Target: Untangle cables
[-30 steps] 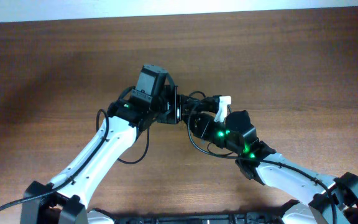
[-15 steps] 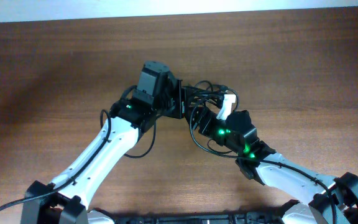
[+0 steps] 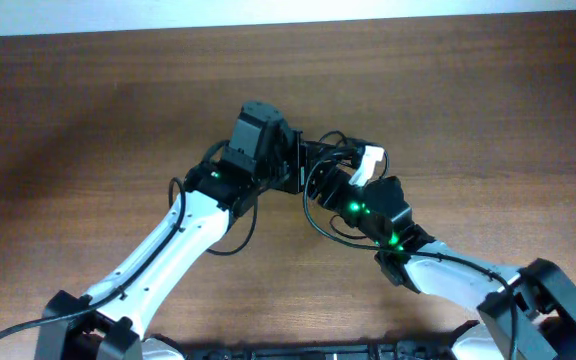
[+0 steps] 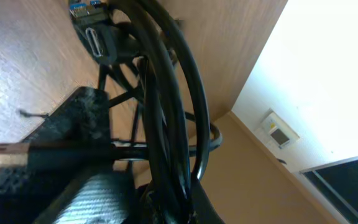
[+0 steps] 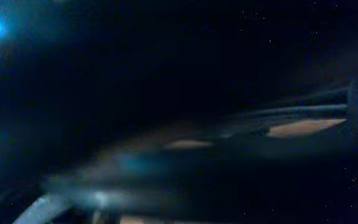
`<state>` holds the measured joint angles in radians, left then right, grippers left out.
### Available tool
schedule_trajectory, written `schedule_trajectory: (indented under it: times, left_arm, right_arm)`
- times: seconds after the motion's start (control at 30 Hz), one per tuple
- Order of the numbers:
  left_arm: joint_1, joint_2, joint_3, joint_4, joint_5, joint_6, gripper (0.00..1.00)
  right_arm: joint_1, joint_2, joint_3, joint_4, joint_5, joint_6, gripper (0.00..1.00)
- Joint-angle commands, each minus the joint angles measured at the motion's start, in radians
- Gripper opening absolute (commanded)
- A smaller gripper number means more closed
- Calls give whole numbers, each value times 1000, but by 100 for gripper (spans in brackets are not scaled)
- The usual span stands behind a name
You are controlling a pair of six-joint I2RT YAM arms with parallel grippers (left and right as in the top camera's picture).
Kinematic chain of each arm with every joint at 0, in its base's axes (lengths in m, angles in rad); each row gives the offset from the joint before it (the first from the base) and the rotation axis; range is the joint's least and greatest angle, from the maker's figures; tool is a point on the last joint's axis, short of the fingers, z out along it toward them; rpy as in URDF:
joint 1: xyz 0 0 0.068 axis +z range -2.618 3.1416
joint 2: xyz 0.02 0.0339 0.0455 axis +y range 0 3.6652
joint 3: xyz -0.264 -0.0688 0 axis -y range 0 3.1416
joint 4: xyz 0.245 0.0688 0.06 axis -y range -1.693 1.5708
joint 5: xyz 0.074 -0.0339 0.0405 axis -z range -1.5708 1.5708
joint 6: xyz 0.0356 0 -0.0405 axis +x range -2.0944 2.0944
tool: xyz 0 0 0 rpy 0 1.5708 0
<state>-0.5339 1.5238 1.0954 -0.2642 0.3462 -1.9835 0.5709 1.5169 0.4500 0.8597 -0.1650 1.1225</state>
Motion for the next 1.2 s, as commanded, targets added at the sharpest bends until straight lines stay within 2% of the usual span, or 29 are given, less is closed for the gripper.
schedule_trajectory:
  times: [0.0, 0.13, 0.2, 0.33, 0.77, 0.97, 1.17]
  left_arm:
    - [-35, -21, 13, 1, 58, -6, 0]
    - [-35, -21, 13, 1, 57, -6, 0]
    - [-33, -21, 13, -6, 46, -6, 0]
    - [-11, -21, 13, -30, -28, -6, 0]
    - [179, -21, 13, -32, -29, -3, 0]
    - [303, -21, 13, -48, -29, 29, 0]
    - [407, -21, 13, -48, -28, 124, 0]
  right_arm:
    - [6, 16, 5, 16, 1, -6, 36]
    - [6, 16, 5, 19, 0, -6, 10]
    - [6, 16, 5, 19, -12, -6, 4]
    - [6, 16, 5, 11, -119, -6, 4]
    - [5, 16, 5, -147, -347, -45, 4]
    - [5, 16, 5, -351, -412, -54, 4]
    - [4, 16, 5, -476, -434, -102, 4]
